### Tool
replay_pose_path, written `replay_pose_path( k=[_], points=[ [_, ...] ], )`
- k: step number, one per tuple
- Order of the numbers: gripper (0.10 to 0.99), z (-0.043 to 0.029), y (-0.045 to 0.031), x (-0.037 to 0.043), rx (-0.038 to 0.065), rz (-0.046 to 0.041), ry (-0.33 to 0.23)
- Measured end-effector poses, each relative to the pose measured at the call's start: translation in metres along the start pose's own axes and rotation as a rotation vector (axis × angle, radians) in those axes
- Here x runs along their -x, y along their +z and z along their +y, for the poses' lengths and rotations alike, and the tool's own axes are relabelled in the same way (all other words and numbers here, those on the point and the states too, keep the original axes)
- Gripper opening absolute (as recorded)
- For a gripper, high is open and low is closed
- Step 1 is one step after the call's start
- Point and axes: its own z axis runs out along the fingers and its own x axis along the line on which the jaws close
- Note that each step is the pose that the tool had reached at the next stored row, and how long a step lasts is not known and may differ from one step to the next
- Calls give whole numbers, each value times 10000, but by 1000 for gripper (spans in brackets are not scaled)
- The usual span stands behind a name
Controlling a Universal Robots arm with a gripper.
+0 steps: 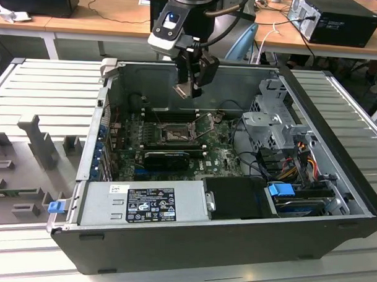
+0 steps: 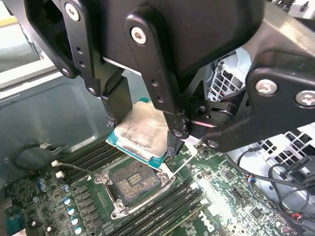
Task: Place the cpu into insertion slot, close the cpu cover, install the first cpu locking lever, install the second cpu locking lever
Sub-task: 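Place the cpu into insertion slot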
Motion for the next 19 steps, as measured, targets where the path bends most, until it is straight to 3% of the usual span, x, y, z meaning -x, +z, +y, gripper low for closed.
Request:
replay_pose_path(
  k=[19],
  points=[
    [525,0,2,0,22,-101,1170]
  ],
)
